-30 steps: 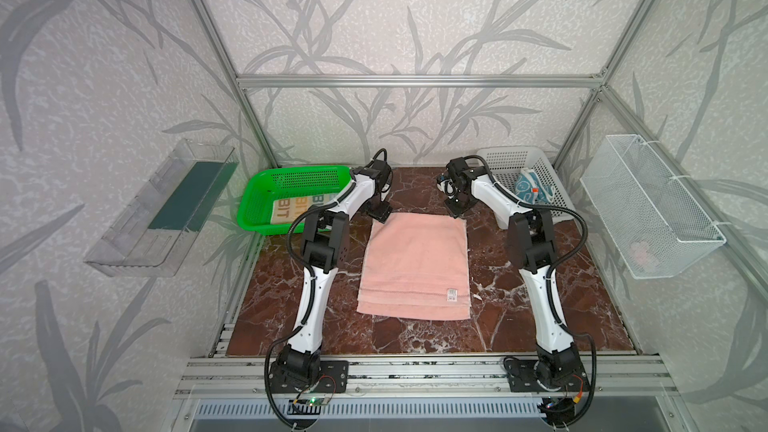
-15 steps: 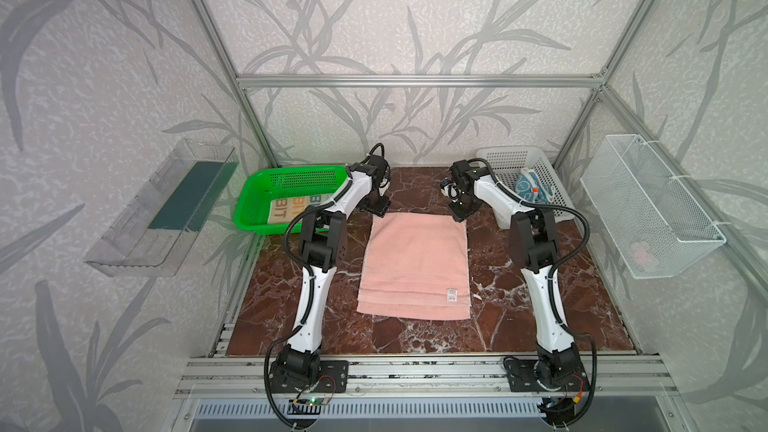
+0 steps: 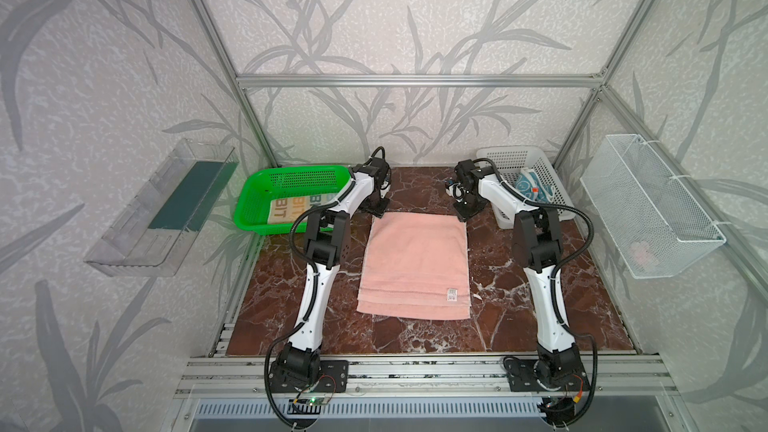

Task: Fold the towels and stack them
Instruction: 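Grasp the far folded edge of the pink towel with both grippers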

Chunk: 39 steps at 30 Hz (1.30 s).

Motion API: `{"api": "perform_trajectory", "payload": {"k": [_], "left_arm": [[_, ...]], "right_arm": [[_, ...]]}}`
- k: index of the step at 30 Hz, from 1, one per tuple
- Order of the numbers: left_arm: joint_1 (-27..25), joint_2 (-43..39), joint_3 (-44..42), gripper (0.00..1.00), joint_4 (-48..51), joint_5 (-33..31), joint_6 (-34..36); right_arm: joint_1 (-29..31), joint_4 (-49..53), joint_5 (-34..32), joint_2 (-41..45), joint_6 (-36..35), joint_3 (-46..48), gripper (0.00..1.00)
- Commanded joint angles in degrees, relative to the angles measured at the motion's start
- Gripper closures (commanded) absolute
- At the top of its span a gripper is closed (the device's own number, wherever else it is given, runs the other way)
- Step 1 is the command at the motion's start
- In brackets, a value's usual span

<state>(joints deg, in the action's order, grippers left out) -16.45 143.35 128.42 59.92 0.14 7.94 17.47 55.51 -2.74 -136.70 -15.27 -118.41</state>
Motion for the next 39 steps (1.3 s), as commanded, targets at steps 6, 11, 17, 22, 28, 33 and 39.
{"api": "perform_trajectory", "payload": {"k": [6, 11, 17, 22, 28, 33, 39], "left_arm": [[-0.08, 2.20, 1.08, 0.67, 3.07, -0.84, 0.65], [-0.08, 2.28, 0.96, 0.72, 3.47, -1.10, 0.71], [-0.08, 2.15, 0.95, 0.75, 3.71, -1.79, 0.69], [0.01, 1.86, 0.69, 0.79, 4.13, -2.95, 0.59], [0.10, 0.73, -1.03, 0.81, 3.50, -3.17, 0.50], [0.19, 0.51, -1.66, 0.82, 2.94, -2.69, 0.34], [0.27, 0.53, -1.90, 0.86, 2.98, -2.78, 0.58]], "right_arm": [[-0.58, 1.88, 0.77, 1.48, -0.56, 0.31, 0.59], [-0.51, 2.20, 3.64, 0.28, -1.01, -0.54, 0.60], [0.53, 2.59, 3.55, -0.26, -1.92, -1.41, 0.61], [1.15, 5.11, 1.81, -2.55, -2.15, -4.51, 0.66], [2.59, 6.15, 1.05, -4.07, -2.96, -6.61, 0.67], [3.00, 8.20, 1.30, -6.81, -2.79, -10.04, 0.67], [2.71, 9.01, -0.07, -9.08, -2.83, -10.96, 0.67]]}}
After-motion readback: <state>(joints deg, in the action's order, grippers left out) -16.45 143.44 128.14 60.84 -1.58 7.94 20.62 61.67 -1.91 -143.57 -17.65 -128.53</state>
